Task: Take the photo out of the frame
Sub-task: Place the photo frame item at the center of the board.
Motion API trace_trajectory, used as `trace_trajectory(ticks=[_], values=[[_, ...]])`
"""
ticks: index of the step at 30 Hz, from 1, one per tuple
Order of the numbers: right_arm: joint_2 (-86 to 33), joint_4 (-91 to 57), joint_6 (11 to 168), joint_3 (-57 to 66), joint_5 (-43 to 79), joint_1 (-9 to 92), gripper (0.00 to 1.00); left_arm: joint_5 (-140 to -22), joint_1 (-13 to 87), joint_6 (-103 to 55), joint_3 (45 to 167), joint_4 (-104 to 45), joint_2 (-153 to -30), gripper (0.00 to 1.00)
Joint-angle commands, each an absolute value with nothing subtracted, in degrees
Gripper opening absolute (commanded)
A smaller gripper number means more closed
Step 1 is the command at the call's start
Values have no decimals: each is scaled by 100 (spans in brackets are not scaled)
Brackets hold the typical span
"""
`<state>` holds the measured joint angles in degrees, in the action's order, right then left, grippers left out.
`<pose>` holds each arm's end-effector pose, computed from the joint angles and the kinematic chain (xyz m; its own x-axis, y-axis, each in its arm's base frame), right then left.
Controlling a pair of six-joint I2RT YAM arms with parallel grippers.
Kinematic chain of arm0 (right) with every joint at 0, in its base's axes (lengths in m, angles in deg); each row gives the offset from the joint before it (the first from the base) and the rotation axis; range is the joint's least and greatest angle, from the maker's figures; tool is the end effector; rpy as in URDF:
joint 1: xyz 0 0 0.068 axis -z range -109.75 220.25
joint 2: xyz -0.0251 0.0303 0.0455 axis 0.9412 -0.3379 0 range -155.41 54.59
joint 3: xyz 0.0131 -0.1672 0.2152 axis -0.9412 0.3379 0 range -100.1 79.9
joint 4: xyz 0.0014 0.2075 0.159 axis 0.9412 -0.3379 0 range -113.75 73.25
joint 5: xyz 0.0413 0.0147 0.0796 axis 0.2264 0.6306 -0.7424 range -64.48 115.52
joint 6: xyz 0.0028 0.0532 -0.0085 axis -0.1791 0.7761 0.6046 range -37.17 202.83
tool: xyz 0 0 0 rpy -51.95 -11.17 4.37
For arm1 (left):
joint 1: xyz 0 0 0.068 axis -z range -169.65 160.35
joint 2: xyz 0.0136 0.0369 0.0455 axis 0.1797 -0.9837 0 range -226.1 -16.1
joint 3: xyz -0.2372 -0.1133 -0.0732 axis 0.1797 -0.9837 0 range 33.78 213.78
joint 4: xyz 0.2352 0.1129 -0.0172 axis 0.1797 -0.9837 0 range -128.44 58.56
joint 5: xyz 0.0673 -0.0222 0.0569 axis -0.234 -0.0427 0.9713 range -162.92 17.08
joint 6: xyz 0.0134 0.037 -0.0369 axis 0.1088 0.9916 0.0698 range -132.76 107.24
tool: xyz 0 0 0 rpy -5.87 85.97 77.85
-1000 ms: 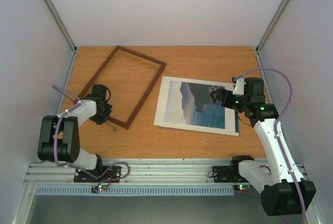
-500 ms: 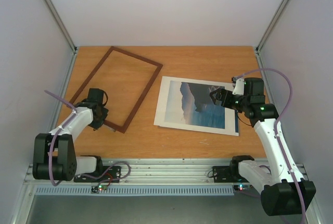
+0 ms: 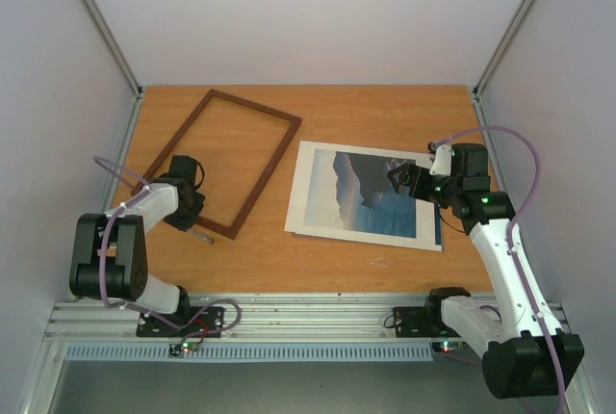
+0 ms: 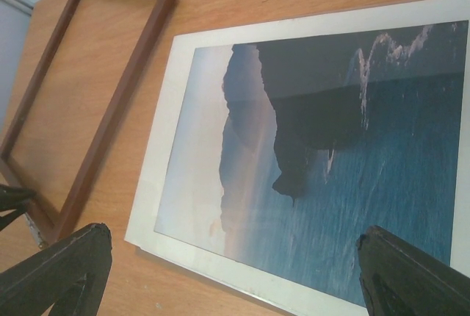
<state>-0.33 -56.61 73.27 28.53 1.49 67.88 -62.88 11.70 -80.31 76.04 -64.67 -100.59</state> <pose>0.1932 0.0224 0.3011 -0.6217 -0.1776 -0.7629 -0.4428 0.8831 0.1552 0.2438 0.0003 0.1506 -0.3505 -0.9020 -0.2520 -0.9022 0.3974 -0.1676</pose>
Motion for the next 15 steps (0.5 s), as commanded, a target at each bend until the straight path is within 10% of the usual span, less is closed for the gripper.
trace_trajectory(ticks=[1, 15], values=[[-87, -5579, 7235, 2888, 48, 6743, 92, -6314, 1158, -8245, 7832, -5715, -10027, 19], [-219, -5767, 7228, 2794, 269, 6744, 92, -6743, 1158, -7983, 7397, -5472, -9519, 67]])
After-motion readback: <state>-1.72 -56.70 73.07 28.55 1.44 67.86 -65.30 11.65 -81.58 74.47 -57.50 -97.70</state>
